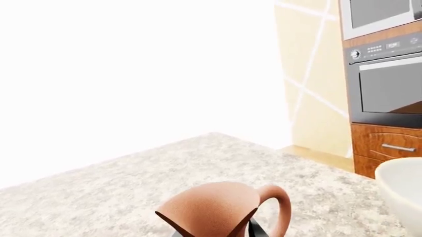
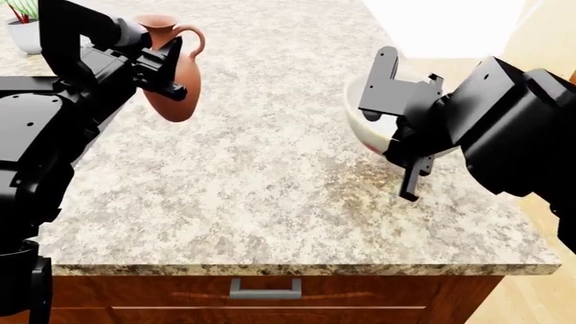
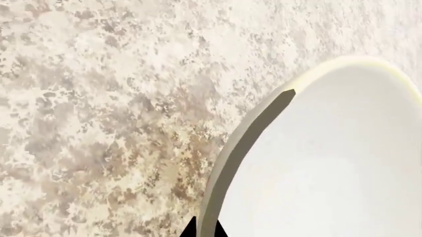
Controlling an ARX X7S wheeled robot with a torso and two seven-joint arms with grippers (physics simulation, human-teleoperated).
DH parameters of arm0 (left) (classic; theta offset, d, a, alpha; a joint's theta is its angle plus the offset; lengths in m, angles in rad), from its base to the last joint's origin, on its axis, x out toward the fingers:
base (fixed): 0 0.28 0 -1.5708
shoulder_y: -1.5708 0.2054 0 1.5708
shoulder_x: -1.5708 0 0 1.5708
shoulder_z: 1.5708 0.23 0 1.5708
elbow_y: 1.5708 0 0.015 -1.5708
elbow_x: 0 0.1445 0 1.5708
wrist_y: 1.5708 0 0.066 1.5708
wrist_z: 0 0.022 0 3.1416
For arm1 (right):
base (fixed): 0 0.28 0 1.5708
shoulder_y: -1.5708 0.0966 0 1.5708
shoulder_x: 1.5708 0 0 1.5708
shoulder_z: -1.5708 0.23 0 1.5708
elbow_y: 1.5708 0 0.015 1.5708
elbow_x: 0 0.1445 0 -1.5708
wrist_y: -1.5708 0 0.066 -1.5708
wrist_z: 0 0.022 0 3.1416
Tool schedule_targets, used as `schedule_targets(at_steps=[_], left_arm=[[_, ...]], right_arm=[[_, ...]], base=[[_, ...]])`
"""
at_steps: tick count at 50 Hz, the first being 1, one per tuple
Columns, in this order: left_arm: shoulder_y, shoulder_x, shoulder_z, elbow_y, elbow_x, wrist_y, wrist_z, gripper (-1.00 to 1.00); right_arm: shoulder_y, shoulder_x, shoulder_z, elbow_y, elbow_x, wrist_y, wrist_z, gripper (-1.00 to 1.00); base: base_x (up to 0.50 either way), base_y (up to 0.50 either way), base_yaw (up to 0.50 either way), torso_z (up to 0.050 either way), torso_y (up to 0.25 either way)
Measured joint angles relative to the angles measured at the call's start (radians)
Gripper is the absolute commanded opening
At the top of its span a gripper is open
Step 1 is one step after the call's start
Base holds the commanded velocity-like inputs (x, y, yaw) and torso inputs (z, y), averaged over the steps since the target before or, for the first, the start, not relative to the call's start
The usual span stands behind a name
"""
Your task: Pick the jug and bowl and place them in the sink. Then turn on the water.
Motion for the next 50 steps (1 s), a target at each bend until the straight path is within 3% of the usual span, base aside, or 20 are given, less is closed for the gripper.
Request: schedule_targets(at_steps=[28, 50], left_arm=[[-0.006, 0.004, -0.01, -0.002, 0.006, 0.011, -0.036, -1.0], [-0.003, -0.004, -0.015, 0.005, 0.005, 0.017, -0.044, -1.0]], right_arm=[[0.157, 0.189, 0.017, -0.479, 0.044, 0.222, -0.083, -1.0], [0.165, 0.219, 0.051, -0.568, 0.078, 0.289, -0.09, -1.0]], base=[[0.0, 0.0, 0.0, 0.001, 0.002], [-0.08, 0.0, 0.0, 0.0, 0.002]])
